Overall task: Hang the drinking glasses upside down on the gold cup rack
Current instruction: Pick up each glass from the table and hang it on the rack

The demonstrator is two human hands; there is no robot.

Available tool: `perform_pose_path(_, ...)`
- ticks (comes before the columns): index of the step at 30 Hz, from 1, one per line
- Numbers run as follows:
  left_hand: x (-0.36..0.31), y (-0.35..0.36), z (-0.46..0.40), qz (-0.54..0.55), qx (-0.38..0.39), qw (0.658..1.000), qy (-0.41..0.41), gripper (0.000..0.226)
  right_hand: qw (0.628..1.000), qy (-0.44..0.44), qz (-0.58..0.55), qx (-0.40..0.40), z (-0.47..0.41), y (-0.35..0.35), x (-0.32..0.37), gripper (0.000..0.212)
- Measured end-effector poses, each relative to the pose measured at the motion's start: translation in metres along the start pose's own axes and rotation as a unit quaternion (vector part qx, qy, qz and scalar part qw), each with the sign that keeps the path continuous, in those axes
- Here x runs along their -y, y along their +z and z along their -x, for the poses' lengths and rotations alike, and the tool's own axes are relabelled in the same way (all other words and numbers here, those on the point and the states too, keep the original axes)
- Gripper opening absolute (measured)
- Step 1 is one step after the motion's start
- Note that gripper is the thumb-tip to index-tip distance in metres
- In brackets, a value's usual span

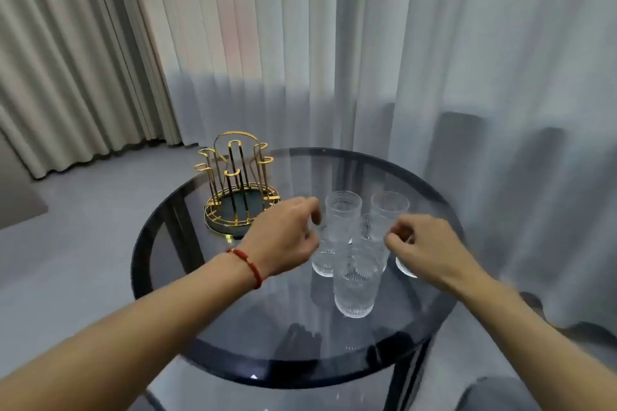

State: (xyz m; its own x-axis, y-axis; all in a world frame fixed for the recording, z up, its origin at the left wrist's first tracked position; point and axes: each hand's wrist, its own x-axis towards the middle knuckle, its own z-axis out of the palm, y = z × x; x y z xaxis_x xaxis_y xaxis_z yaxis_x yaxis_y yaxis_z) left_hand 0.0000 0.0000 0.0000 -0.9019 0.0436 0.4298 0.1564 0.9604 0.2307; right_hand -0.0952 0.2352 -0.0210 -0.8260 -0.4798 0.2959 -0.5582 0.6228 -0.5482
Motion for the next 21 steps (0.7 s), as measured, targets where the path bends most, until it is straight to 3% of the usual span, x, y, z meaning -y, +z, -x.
perform_pose_path(4, -0.02, 0.039, 0.044, 0.216, 0.042, 0.968, -0.125, 0.025, 0.968, 0.105, -0.034, 0.227, 0.042, 0.037, -0.018, 0.056)
perform_pose_path(6, -0.025, 0.06, 0.059, 0.277, 0.048, 0.945, -0.167, 0.04, 0.959, 0.109, -0.095, 0.244, 0.046, 0.049, -0.021, 0.071)
perform_pose_path(9, -0.028, 0.076, 0.065, 0.333, 0.021, 0.925, -0.182, 0.056, 0.957, 0.112, -0.154, 0.217, 0.04, 0.058, -0.016, 0.073)
perform_pose_path(13, -0.035, 0.08, 0.062, 0.358, -0.021, 0.906, -0.223, 0.065, 0.98, 0.086, -0.078, 0.164, 0.038, 0.054, -0.005, 0.078)
perform_pose_path(17, -0.036, 0.072, 0.057, 0.367, -0.012, 0.902, -0.226, 0.081, 0.997, -0.01, -0.06, 0.053, 0.047, 0.051, 0.009, 0.072)
perform_pose_path(19, -0.028, 0.061, 0.05, 0.424, -0.018, 0.871, -0.248, 0.072, 0.994, -0.048, -0.099, 0.011, 0.045, 0.052, 0.023, 0.075)
perform_pose_path(21, -0.017, 0.048, 0.04, 0.54, -0.036, 0.795, -0.273, 0.064, 0.987, -0.073, -0.145, -0.013, 0.036, 0.053, 0.035, 0.073)
